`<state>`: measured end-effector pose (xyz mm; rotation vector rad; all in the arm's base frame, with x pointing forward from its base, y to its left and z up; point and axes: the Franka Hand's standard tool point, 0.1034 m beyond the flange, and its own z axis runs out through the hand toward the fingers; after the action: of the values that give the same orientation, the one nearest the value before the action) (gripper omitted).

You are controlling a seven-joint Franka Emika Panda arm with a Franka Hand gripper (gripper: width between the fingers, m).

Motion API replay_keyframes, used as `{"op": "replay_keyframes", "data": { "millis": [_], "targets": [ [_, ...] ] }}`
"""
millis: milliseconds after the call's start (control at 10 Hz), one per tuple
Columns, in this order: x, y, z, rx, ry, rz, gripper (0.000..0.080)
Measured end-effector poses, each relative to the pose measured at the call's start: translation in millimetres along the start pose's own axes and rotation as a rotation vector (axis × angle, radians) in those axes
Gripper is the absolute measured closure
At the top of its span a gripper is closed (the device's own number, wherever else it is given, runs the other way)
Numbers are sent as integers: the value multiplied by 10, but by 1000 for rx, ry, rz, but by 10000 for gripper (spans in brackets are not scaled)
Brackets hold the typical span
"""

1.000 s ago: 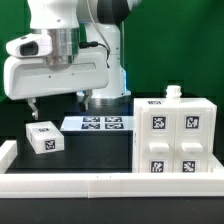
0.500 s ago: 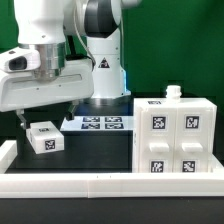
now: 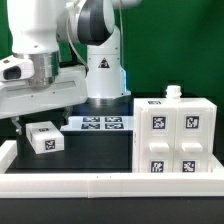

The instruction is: Assemble cabinet

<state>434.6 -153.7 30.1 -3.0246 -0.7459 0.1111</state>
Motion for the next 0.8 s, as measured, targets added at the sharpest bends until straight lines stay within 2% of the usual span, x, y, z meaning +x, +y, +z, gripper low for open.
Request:
{"op": "replay_keyframes", "data": {
  "millis": [200,500,700,800],
  "targets": [
    [-28,-23,73,7,-10,0,2],
    [-62,-37,209,4,-15,-1,2],
    [-82,-51,237,0,-14,0,2],
    [-80,-59,240,-1,-13,-2,29]
  ]
}}
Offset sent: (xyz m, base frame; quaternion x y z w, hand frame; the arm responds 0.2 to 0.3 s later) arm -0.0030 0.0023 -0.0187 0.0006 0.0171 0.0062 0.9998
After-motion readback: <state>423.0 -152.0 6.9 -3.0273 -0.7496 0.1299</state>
